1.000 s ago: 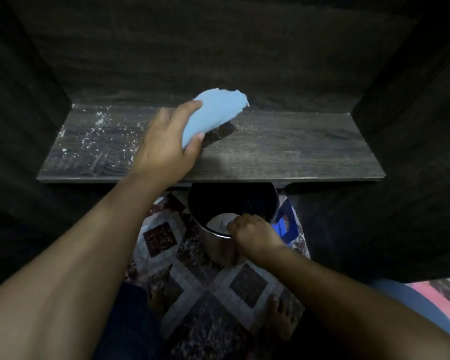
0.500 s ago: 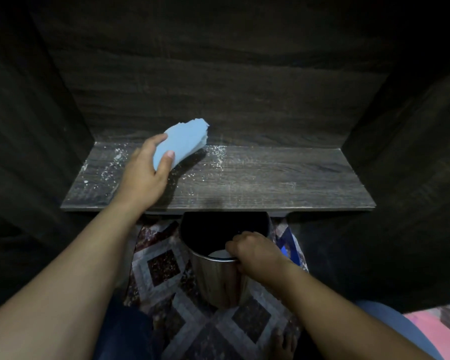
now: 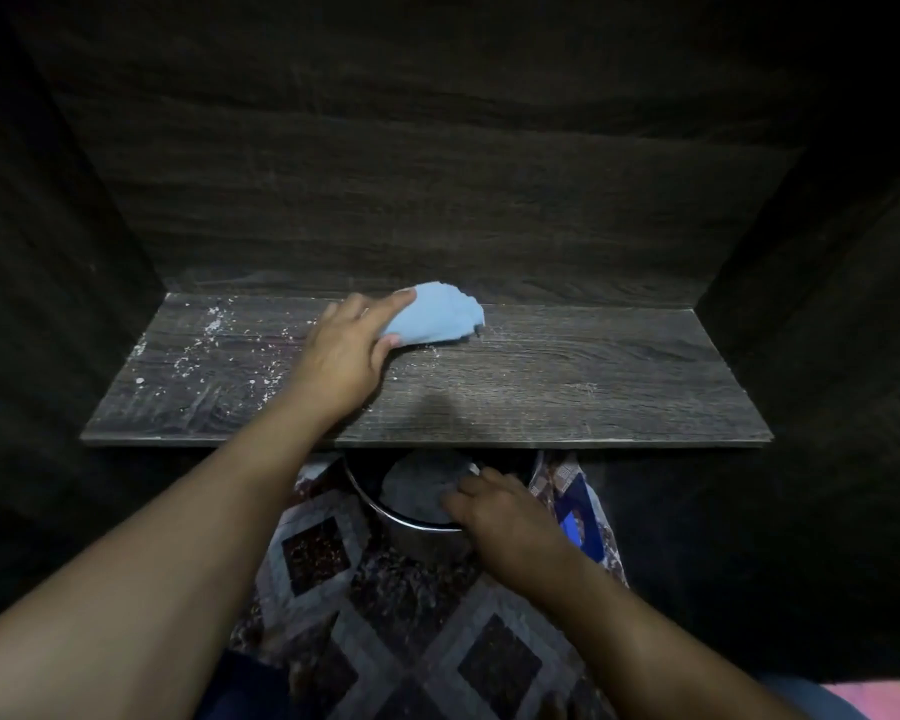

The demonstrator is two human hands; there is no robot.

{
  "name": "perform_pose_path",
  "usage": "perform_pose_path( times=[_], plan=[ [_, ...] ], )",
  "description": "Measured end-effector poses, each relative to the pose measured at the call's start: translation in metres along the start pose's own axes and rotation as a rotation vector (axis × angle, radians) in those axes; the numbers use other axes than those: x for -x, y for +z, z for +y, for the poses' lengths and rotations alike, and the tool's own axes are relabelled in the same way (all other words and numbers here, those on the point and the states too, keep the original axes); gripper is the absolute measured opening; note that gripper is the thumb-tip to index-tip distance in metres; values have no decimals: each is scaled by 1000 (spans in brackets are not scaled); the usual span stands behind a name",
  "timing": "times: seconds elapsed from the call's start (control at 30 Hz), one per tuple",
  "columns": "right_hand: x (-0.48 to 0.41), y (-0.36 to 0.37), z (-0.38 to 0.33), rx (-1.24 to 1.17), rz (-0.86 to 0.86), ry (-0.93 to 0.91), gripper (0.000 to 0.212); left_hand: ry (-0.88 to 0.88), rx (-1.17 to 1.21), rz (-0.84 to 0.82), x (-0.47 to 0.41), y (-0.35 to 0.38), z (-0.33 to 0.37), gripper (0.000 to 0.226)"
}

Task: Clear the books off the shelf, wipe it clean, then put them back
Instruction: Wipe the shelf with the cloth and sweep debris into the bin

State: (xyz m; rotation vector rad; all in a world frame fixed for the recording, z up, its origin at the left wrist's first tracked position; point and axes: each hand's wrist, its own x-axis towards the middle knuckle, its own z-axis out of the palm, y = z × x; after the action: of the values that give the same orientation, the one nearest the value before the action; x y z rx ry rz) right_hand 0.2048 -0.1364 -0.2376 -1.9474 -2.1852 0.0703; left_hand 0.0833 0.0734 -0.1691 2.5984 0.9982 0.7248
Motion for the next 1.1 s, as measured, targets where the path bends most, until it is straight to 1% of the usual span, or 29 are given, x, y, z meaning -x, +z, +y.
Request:
perform_pose_path(
  times=[0.1, 0.23, 0.37, 0.47, 0.53, 0.63, 0.77, 0.87, 0.97, 1.1],
  plan=[
    [2, 3, 3, 26, 35, 3, 34, 18, -28, 31, 1, 6, 0, 47],
    [8, 5, 6, 24, 23, 28, 41, -37, -48, 71, -2, 12, 3, 50],
    [14, 5, 9, 27, 53, 13, 38, -56, -145, -33, -5, 19, 2, 47],
    [16, 4, 9, 21, 55, 9, 42, -148, -201, -91, -11, 17, 1, 42],
    [17, 5, 10, 16, 47, 5, 44, -173, -253, -141, -12, 17, 4, 41],
    [18, 9, 13, 2, 43, 10, 45, -155, -267, -186, -11, 18, 7, 39],
    [15, 12, 14, -7, 41, 19, 42, -135, -207, -219, -11, 14, 8, 40],
    [12, 11, 13, -2, 58, 10, 40, -77, -173, -226, -7, 7, 14, 40],
    [9, 10, 11, 11, 78, -14, 34, -1, -118, -243, 0, 3, 15, 40],
    [5, 10, 7, 38, 65, -13, 30, 48, -72, -259, 10, -2, 14, 40]
  ],
)
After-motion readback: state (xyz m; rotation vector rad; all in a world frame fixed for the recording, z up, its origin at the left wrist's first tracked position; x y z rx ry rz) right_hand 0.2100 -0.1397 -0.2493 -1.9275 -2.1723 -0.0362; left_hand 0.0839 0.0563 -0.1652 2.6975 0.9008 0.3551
